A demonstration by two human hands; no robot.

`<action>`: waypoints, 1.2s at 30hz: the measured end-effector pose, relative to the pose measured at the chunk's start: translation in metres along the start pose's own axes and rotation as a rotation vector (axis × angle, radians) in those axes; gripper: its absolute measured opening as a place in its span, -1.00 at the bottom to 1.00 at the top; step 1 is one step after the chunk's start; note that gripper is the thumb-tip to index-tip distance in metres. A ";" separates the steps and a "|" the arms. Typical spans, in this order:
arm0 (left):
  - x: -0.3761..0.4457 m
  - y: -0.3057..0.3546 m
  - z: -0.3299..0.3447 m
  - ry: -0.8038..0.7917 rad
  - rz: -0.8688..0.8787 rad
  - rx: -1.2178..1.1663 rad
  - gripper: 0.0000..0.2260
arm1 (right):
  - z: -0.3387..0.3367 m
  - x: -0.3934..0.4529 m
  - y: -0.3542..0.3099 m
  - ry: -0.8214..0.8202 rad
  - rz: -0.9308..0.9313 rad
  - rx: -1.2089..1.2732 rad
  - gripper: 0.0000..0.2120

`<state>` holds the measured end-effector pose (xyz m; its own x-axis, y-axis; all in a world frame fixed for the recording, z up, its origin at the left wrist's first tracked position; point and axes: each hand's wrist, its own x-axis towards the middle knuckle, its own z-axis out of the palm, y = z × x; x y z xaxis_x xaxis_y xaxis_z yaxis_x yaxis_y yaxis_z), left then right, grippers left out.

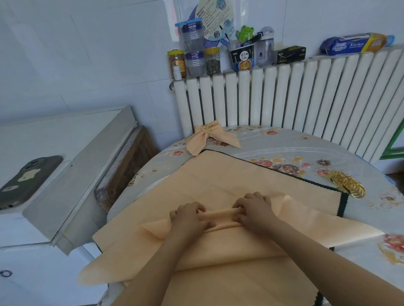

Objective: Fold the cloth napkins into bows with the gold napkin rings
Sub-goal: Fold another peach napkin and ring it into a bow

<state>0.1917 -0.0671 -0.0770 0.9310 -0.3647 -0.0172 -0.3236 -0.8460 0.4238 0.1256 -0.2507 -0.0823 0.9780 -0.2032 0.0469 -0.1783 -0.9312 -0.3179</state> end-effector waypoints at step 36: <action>-0.080 0.005 0.022 -0.161 0.248 0.355 -0.52 | 0.011 -0.086 -0.006 -0.098 -0.164 -0.137 -0.07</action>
<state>0.1114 -0.0508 -0.0933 0.7891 -0.6049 -0.1066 -0.5972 -0.7962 0.0971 0.0435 -0.2243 -0.0951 0.9997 -0.0216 -0.0068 -0.0225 -0.9832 -0.1814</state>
